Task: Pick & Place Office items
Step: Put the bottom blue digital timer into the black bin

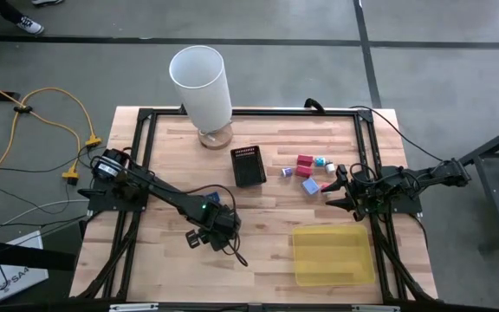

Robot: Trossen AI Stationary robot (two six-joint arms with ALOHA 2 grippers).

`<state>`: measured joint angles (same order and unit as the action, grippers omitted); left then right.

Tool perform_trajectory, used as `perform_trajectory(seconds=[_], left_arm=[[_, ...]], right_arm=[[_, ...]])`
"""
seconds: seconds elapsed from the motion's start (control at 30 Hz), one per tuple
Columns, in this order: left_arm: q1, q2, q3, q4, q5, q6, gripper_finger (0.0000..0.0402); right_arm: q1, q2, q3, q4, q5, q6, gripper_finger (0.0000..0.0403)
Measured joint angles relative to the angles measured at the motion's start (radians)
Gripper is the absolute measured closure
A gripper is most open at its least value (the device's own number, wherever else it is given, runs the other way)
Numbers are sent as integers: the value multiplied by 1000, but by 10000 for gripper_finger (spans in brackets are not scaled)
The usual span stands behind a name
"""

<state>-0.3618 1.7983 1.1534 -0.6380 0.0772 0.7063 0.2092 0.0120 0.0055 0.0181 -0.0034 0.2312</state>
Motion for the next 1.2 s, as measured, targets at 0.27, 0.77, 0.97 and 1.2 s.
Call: perform_trajectory(seconds=[0.27, 0.77, 0.97, 1.2], left_arm=[[-1, 0, 0, 0, -1, -5, 247], [-1, -2, 0, 0, -4, -23, 248], [-3, -16, 1, 21, -19, -26, 248], [-4, -44, 2, 54, -33, -29, 248]], right_arm=[[0, 0, 0, 0, 0, 0, 213], [0, 0, 0, 0, 0, 0, 213], [0, 0, 0, 0, 0, 0, 213], [0, 1, 0, 0, 0, 0, 213]])
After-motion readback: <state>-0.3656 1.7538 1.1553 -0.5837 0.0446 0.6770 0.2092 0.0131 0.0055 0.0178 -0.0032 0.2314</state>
